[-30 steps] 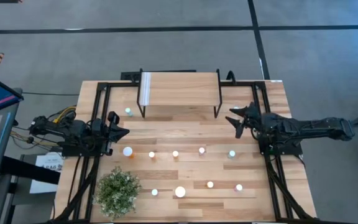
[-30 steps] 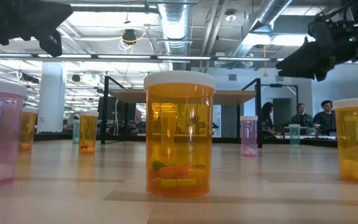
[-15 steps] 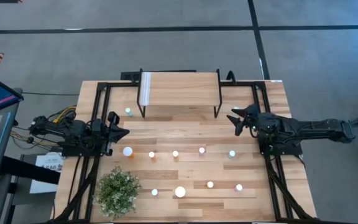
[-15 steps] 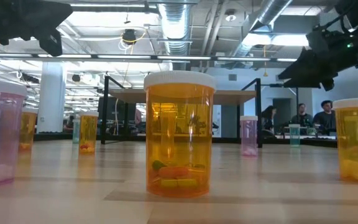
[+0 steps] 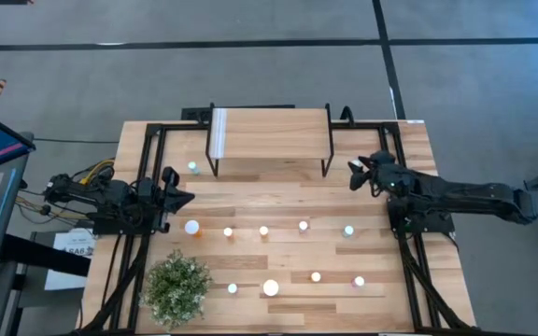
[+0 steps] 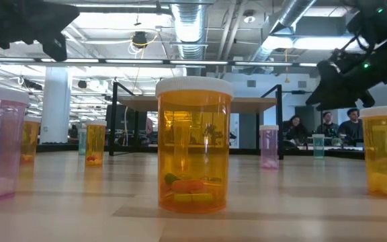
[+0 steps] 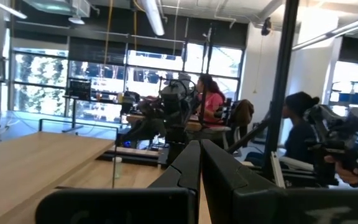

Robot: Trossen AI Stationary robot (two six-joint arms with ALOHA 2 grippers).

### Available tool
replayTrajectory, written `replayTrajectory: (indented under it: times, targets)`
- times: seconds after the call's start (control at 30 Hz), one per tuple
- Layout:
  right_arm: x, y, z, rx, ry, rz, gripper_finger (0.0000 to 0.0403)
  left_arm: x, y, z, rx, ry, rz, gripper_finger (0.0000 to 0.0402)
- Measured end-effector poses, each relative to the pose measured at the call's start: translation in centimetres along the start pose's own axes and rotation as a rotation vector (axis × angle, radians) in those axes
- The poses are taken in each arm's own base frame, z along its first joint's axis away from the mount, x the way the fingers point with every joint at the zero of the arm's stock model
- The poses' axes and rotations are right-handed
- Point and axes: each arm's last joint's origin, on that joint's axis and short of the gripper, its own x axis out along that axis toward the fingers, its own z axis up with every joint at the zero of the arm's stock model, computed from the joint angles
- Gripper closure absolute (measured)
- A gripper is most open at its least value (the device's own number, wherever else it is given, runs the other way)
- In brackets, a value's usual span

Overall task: Pick and place medicine bottles onto shelf by color
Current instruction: Put the top right blue bottle on the shelf

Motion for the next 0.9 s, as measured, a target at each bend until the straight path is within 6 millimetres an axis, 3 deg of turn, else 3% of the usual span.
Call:
replayTrajectory:
  times: [0.57,0.9]
  targets:
    - [3.1,-0.9,-1.8,-0.011,0.18,-0.226,0.0158,0.0,0.1,0.0,0.0,0.0,0.018,0.0401]
    - [4.3,-0.8,-2.2,-0.033,0.195,-0.249,0.0162,0.0,0.1,0.0,0.0,0.001,0.018,0.0401]
